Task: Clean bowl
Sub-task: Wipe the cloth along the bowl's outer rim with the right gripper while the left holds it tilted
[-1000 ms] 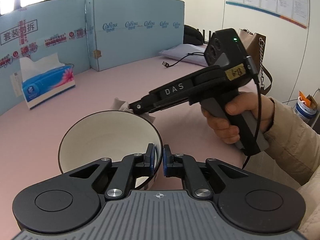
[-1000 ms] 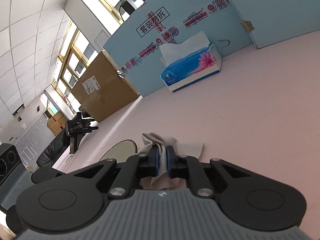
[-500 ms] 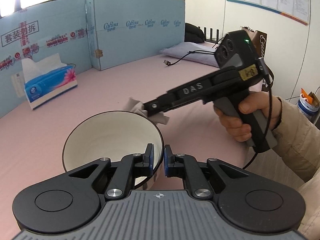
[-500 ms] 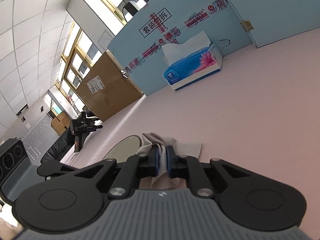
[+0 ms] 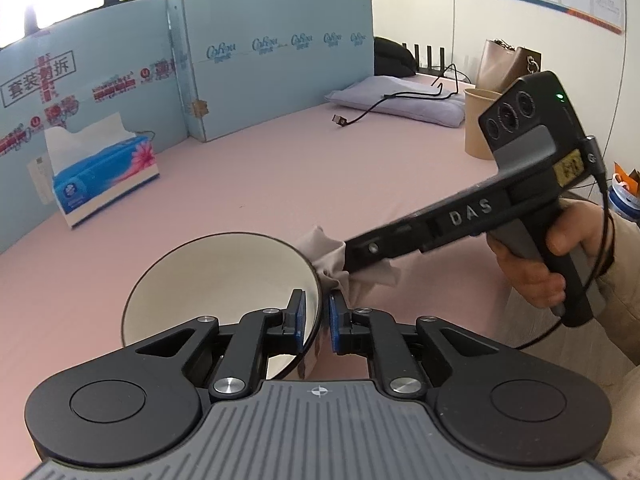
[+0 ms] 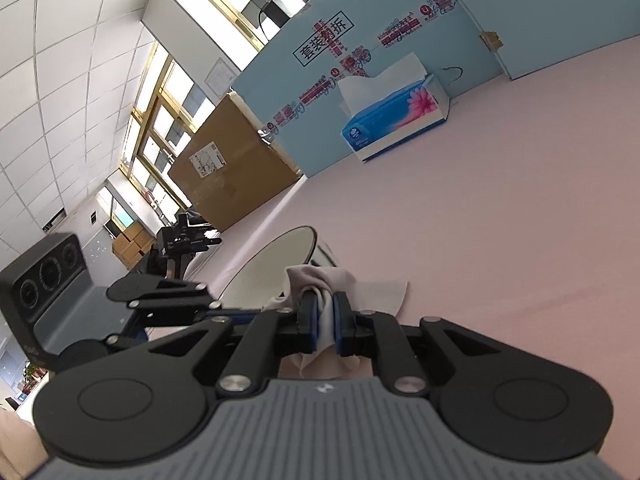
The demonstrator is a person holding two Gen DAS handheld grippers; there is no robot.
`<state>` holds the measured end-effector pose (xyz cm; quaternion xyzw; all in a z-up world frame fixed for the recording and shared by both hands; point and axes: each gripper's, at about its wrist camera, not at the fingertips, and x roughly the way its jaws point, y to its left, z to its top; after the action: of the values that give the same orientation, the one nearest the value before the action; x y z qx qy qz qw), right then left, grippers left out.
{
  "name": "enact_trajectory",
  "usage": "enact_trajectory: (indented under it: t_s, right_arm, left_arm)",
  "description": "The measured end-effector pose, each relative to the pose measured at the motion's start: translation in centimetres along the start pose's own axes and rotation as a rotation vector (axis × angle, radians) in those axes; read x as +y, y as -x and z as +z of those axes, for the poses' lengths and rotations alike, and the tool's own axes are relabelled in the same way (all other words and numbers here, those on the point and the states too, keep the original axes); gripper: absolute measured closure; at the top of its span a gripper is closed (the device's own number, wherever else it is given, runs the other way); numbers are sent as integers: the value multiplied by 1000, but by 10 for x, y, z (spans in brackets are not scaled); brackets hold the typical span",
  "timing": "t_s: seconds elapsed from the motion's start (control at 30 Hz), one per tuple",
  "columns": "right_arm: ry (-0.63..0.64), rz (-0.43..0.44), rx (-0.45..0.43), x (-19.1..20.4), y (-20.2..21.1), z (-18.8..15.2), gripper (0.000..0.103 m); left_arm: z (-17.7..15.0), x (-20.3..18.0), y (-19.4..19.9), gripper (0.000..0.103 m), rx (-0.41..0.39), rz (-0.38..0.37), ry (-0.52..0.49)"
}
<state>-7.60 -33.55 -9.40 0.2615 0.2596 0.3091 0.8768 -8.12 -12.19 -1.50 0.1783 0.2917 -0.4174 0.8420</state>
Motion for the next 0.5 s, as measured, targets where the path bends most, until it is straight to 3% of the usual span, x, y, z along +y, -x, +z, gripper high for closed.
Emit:
enact_trajectory:
  t_s: [0.5]
  right_arm:
    - [-47,-11,-37,-7,-13,9,92]
  left_arm:
    - [-7,7,4,87,22,-22,-3]
